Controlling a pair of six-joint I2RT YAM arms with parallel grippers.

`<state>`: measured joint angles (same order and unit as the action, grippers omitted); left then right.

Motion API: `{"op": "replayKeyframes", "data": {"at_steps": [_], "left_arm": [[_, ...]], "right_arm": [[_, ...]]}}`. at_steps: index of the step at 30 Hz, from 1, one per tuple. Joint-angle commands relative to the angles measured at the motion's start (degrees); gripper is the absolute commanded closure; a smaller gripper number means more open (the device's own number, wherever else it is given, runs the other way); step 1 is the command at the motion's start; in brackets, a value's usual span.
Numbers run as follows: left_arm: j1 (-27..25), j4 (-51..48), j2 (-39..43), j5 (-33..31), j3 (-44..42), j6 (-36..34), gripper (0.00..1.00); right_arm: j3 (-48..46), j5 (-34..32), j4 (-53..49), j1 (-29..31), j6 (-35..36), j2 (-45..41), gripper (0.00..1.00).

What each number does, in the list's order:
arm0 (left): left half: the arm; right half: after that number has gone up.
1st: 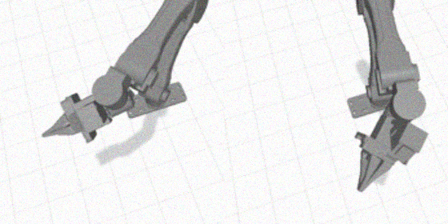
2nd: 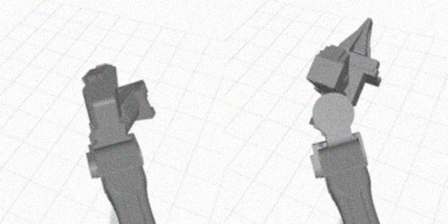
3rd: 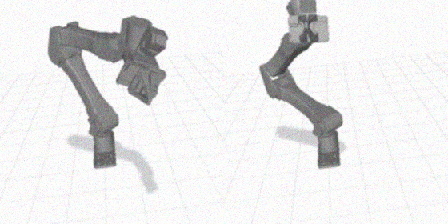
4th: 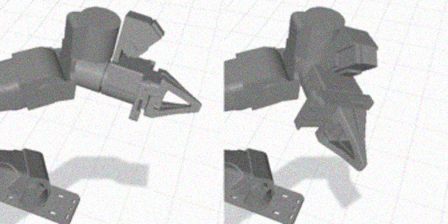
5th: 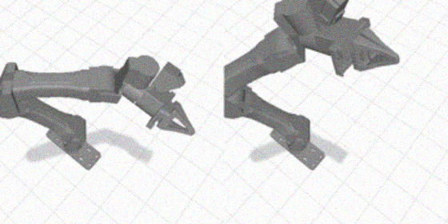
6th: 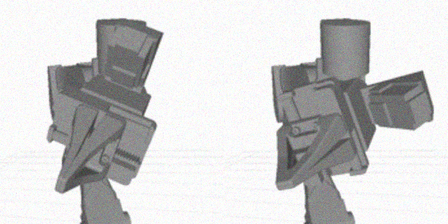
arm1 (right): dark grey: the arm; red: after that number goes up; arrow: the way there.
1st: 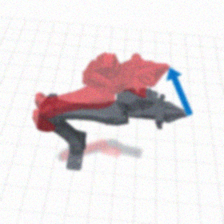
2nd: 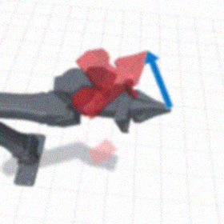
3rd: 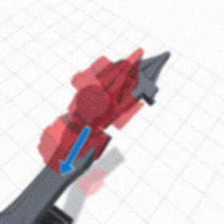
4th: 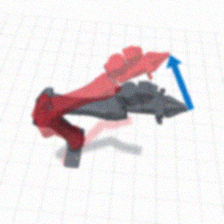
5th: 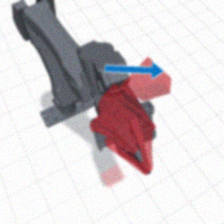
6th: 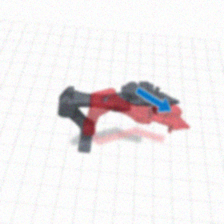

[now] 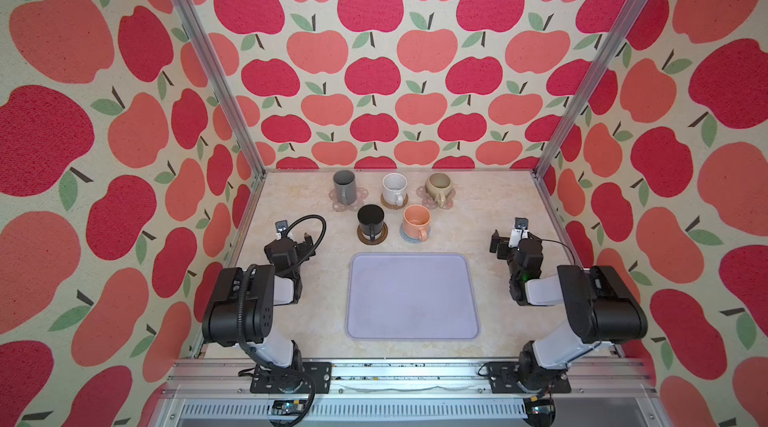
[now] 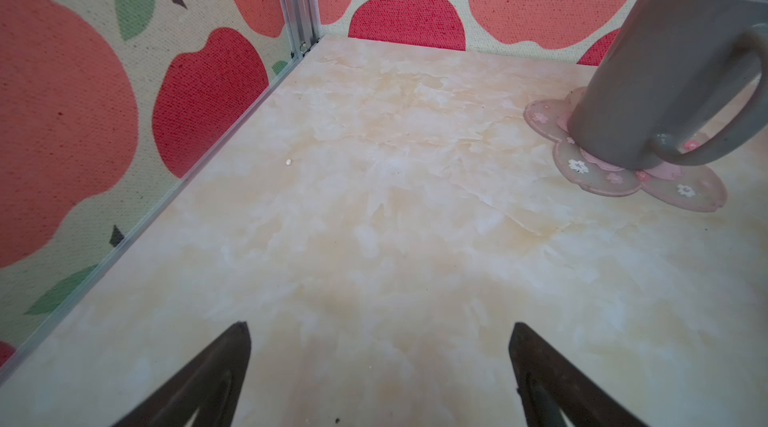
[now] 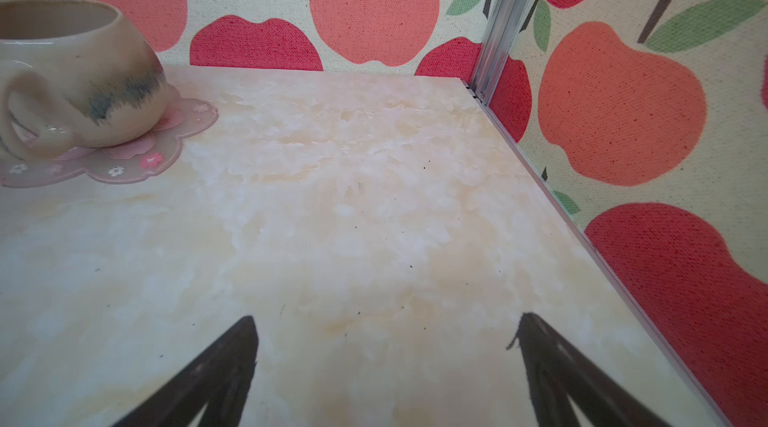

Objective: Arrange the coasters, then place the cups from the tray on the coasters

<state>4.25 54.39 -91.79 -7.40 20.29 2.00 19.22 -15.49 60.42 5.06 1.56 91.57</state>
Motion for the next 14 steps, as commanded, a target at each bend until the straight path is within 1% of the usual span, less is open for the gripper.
{"op": "replayKeyframes", "data": {"at_steps": [1,14], "left_arm": [[-0.2,1.6,-0.6,0.4,1.2,-0.9,0.01],[-0.3,1.7,-0.7,0.3,1.2,-0.9,0.01]], "right_arm": [[1.1,0.3,-1.5,0.3,1.1,-0.2,0.01],[1.2,0.3,-1.8,0.4,1.0,-0.2,0.01]]}}
